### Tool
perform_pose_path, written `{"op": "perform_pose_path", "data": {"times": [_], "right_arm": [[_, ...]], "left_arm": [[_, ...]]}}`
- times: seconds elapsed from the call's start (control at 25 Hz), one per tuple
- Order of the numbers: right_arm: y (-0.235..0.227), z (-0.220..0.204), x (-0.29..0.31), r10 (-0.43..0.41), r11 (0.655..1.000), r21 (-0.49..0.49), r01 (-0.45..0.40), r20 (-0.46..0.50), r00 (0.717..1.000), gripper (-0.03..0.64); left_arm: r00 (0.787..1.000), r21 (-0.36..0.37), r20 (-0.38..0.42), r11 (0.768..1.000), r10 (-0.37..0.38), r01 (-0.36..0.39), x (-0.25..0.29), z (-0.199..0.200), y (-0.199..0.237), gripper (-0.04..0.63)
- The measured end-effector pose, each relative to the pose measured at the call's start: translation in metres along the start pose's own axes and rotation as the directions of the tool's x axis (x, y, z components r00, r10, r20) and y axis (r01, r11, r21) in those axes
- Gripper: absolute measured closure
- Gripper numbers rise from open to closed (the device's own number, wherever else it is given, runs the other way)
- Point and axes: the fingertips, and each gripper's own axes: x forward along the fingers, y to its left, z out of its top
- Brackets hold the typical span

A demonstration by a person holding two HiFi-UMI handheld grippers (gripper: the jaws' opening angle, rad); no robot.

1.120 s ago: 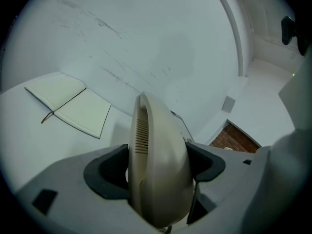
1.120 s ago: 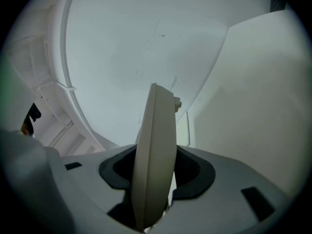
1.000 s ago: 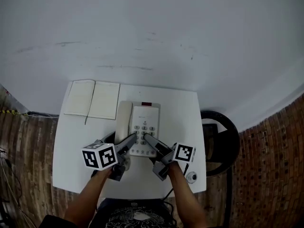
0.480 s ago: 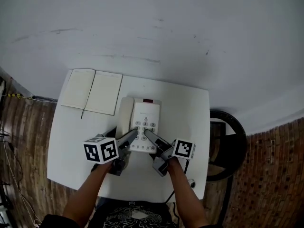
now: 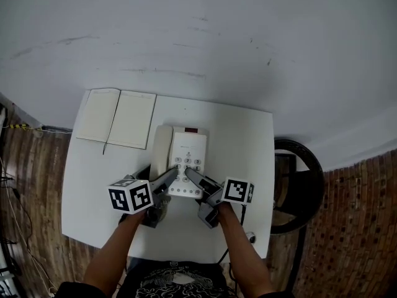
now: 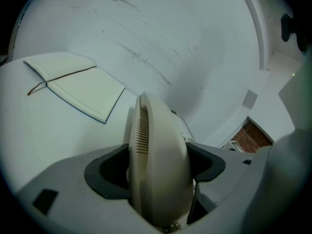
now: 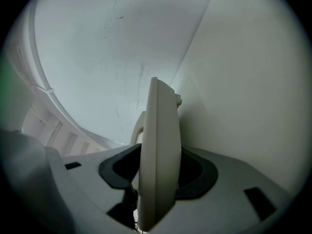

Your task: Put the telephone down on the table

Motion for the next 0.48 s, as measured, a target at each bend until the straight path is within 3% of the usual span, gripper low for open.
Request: {"op": "perform_pose_path", "data": {"times": [0.36, 0.48], "right_arm": [[-0.005, -0.007, -0.002, -0.067, 0.998, -0.016, 0.067, -0.034, 0.997, 0.411], [-0.009, -0.008, -0.003, -0.107, 0.994, -0.02, 0.106, -0.039, 0.994, 0.4]], "left_arm": [[1.0, 0.015, 0.008, 1.0, -0.013, 0.013, -0.002, -0.012, 0.0, 0.236], [1.0, 0.037, -0.023, 0.999, 0.001, 0.0, 0.0, -0.016, 0.001, 0.236]]}}
